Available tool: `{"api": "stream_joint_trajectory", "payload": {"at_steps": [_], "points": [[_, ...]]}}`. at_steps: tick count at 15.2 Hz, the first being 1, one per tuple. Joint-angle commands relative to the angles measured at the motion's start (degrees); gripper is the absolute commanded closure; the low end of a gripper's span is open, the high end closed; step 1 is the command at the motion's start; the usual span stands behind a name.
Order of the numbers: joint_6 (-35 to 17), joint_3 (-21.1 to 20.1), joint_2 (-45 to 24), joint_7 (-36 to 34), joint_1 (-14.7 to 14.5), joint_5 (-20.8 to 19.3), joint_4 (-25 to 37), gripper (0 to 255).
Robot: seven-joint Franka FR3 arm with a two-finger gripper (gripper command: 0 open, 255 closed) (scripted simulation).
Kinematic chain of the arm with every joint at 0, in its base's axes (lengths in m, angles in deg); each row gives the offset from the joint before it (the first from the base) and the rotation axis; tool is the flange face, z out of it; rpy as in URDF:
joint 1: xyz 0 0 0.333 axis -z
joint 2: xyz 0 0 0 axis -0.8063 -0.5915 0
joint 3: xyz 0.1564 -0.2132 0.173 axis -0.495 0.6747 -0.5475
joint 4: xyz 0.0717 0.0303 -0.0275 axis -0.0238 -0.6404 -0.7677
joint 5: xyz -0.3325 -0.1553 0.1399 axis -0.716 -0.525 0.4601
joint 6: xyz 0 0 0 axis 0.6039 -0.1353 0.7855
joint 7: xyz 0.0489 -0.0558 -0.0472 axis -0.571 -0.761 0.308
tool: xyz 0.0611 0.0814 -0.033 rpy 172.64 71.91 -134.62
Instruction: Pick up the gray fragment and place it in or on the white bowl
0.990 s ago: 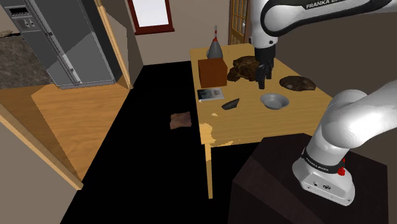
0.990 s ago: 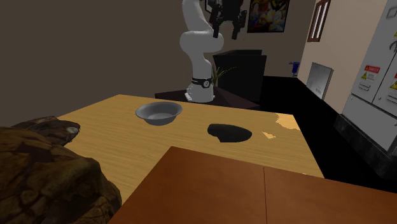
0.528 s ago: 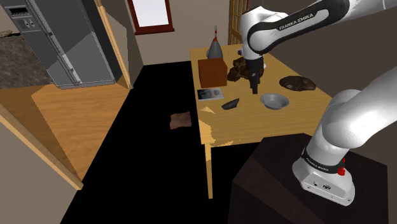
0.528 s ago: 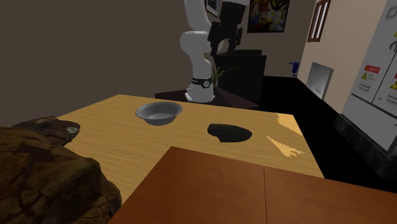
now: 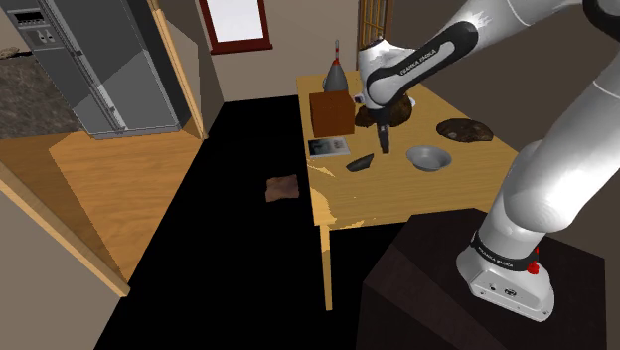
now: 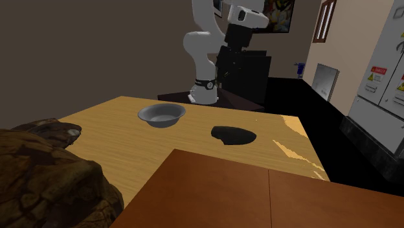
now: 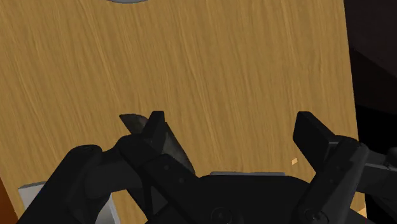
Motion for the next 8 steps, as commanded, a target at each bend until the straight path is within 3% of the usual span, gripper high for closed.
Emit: {"api": "stream_joint_trajectory", "payload": {"at_steps": [1, 8], "points": [[-3.6, 0.8, -4.8, 3.7, -0.1, -0.5, 1.9, 0], [-13.3, 1.1, -20.8, 14.7, 0.0, -0.4, 10.1, 0]]}}
